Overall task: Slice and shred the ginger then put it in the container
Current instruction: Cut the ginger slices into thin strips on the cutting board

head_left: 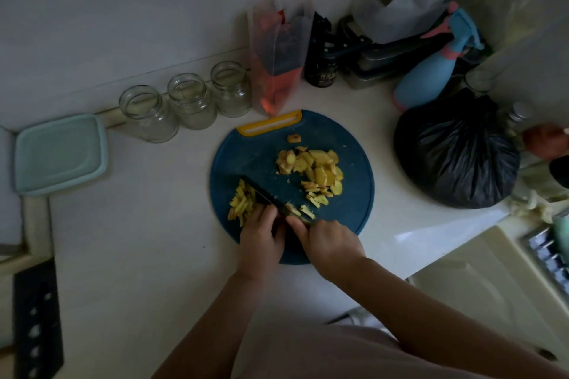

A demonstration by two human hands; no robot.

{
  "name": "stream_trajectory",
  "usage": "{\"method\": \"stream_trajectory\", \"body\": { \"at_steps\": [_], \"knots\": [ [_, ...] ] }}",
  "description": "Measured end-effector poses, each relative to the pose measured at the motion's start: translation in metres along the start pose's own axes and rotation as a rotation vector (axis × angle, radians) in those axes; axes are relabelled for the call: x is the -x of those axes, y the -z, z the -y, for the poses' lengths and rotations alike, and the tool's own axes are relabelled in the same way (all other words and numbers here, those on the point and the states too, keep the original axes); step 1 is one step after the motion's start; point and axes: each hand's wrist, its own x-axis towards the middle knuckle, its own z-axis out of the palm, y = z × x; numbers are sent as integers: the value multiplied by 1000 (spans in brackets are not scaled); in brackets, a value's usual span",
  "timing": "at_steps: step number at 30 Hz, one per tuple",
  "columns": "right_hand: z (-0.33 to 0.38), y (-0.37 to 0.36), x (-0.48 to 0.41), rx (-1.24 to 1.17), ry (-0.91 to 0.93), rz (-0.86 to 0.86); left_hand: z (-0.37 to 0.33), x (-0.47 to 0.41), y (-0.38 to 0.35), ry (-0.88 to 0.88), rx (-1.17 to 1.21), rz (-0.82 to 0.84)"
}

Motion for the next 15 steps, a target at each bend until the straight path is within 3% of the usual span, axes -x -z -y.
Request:
{"method": "stream_trajectory", "body": {
  "at_steps": [15],
  "knots": [
    [9, -1, -8, -23, -41, 36, 4, -2, -2, 19, 38, -37]
  ]
}}
